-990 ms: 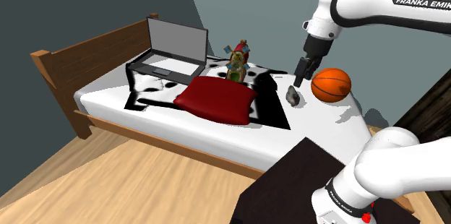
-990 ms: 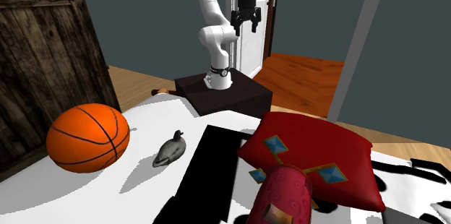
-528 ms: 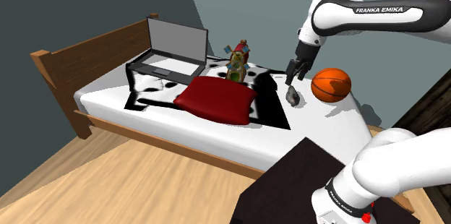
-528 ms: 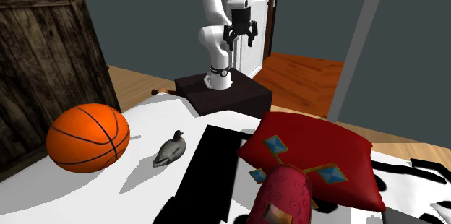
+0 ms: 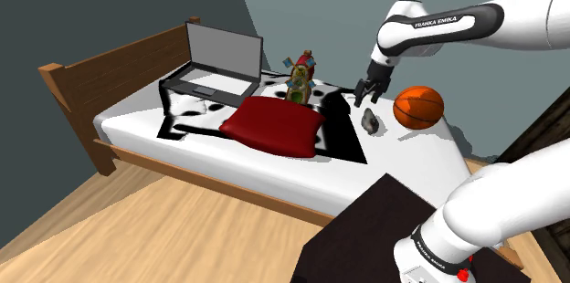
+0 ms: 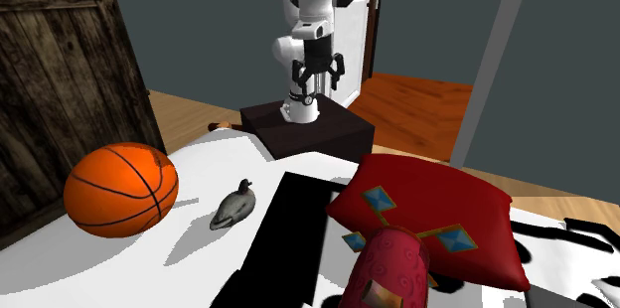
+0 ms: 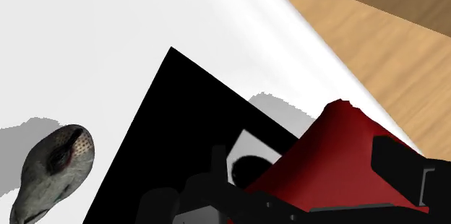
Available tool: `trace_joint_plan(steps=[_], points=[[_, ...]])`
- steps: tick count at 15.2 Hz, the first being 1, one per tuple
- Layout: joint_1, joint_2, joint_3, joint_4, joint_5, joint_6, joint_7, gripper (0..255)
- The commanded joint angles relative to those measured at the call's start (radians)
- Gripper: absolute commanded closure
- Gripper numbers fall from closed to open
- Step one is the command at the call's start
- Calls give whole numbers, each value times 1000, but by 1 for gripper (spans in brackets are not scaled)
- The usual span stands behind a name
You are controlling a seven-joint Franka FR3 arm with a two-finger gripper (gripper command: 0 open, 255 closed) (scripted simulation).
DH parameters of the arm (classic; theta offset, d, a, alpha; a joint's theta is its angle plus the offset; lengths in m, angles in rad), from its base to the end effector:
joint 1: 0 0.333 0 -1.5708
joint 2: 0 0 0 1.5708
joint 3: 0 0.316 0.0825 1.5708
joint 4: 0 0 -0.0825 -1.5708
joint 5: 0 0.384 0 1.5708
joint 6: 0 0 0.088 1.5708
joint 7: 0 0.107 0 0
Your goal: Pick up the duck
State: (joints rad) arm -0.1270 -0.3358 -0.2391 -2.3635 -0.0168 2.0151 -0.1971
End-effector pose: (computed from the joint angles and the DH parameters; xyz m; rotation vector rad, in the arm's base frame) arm 0.4116 -0.1626 0.4507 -3.0668 0.2272 0.0050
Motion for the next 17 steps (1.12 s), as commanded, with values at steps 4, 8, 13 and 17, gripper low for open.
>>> trace_joint_plan(steps=[4,8,13,17], points=[[-26,168,-61,70,38,107,-32,0],[-49,303,-101,142,93,173,-65,0],[-91,476,-134,251,184,229,-114,0],[-140,614,-144,355,264,255,-151,0]])
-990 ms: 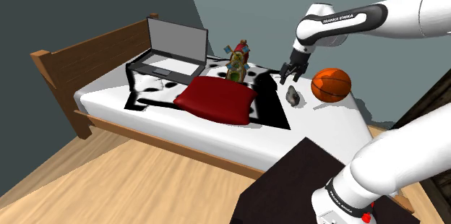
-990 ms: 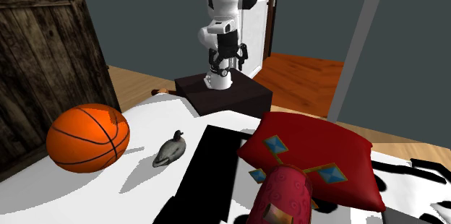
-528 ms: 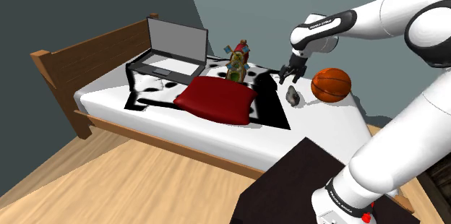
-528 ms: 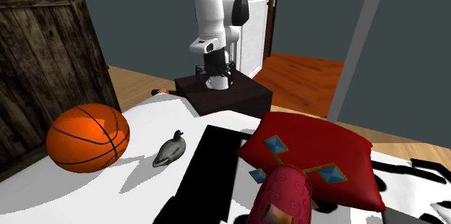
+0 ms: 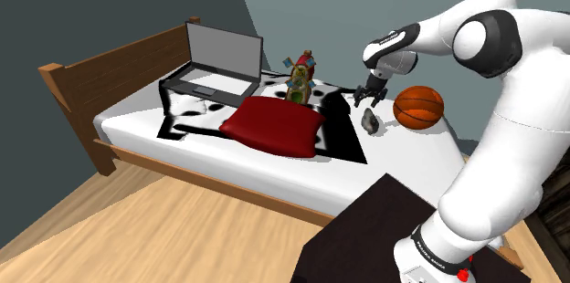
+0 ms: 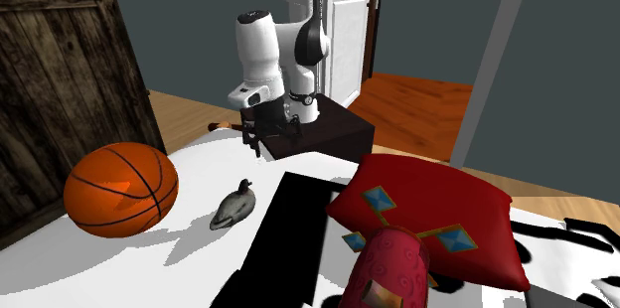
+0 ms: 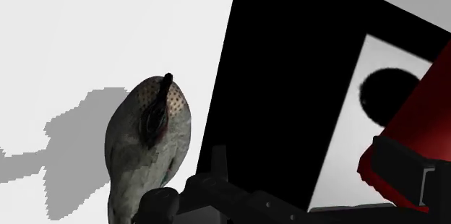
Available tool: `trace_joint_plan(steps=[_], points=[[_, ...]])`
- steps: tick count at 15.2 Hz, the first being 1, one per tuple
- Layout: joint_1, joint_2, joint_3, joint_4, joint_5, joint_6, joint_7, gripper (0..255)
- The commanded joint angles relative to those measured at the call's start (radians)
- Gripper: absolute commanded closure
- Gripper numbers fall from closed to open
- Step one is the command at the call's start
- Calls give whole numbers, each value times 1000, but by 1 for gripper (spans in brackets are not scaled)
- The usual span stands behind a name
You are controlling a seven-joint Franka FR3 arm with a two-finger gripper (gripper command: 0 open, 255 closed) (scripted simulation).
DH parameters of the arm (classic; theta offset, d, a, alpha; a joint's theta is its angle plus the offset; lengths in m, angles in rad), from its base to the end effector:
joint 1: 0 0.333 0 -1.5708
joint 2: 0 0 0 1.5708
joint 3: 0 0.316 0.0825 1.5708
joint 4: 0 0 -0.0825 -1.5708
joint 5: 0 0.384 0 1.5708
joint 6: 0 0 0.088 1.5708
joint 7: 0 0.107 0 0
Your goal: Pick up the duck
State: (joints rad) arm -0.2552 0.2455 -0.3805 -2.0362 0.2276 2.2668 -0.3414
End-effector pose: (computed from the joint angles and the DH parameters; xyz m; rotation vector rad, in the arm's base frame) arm 0.4806 -0.3398 0.3331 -2.9994 0.6540 -0.0720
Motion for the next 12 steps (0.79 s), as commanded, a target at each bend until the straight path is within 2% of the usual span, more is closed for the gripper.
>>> trace_joint_plan(steps=[1,12], points=[[-27,67,-2,56,39,7,-14,0],[-214,441,20,428,205,-3,-40,0]])
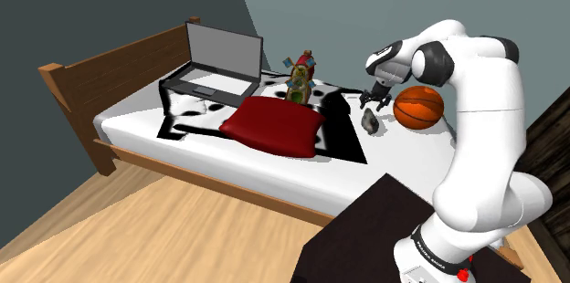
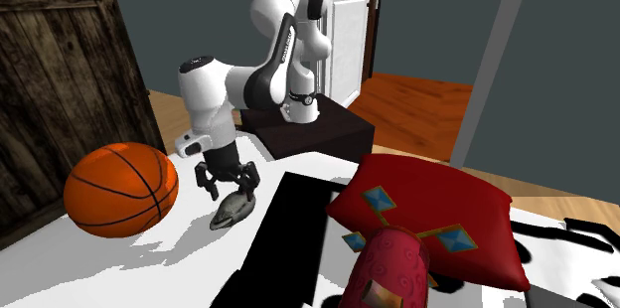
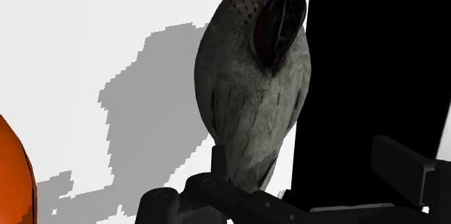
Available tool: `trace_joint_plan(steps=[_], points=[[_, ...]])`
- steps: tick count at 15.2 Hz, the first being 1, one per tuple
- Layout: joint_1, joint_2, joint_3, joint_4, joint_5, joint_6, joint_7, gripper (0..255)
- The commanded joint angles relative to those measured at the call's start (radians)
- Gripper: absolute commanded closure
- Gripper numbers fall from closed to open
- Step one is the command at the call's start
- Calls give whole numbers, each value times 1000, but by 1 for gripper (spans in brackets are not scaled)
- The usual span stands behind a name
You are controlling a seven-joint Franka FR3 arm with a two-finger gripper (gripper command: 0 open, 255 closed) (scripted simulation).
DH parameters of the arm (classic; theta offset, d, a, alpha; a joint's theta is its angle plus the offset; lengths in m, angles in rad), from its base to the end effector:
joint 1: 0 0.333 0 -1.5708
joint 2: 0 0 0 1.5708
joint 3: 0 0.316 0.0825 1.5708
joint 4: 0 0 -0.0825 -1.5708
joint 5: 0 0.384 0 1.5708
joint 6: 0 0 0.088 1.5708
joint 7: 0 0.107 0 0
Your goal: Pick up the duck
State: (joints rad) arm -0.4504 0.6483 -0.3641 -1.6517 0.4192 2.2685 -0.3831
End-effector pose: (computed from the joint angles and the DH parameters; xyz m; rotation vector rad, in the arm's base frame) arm 0.5002 -0.4707 0.2544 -2.9153 0.9483 -0.1252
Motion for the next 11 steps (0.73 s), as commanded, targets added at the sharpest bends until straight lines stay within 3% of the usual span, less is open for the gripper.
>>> trace_joint_plan(steps=[1,11], points=[[-37,72,6,83,23,-10,5,0],[-52,138,29,88,49,49,-15,0]])
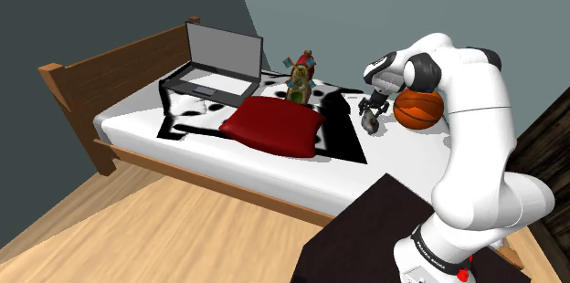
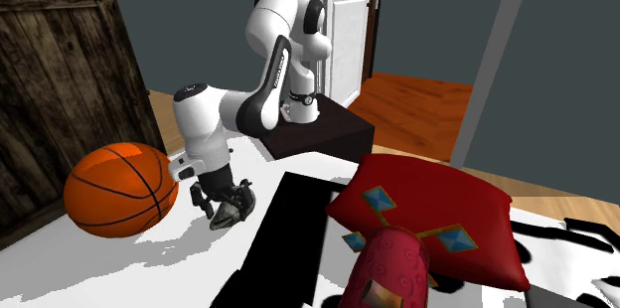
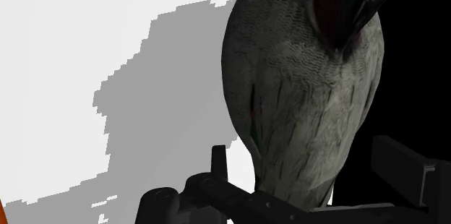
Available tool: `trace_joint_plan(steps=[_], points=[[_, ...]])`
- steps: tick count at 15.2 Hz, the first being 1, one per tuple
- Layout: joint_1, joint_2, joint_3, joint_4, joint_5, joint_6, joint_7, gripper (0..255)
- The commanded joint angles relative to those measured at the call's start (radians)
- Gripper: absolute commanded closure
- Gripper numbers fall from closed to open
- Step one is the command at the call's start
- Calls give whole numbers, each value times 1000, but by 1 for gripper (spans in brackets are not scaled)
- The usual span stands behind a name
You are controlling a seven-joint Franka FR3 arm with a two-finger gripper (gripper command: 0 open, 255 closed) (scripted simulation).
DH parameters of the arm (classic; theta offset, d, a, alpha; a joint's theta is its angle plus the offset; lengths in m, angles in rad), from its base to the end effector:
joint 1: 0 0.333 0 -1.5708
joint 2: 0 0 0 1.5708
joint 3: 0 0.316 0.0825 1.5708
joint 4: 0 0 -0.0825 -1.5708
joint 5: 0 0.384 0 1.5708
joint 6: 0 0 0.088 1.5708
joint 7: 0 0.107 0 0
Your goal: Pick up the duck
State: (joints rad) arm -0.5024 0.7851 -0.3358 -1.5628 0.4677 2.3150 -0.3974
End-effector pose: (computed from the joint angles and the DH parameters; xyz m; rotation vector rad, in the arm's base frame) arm 0.5019 -0.4933 0.2012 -2.8979 0.9955 -0.1334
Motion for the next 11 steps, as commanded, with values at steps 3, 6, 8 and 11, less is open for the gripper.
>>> trace_joint_plan(steps=[3,6,8,11], points=[[-1,2,1,1,1,1,-1,255],[-1,2,1,1,1,1,-1,255],[-1,2,0,1,1,1,-1,255],[2,-8,-2,-2,-2,-5,2,255]])
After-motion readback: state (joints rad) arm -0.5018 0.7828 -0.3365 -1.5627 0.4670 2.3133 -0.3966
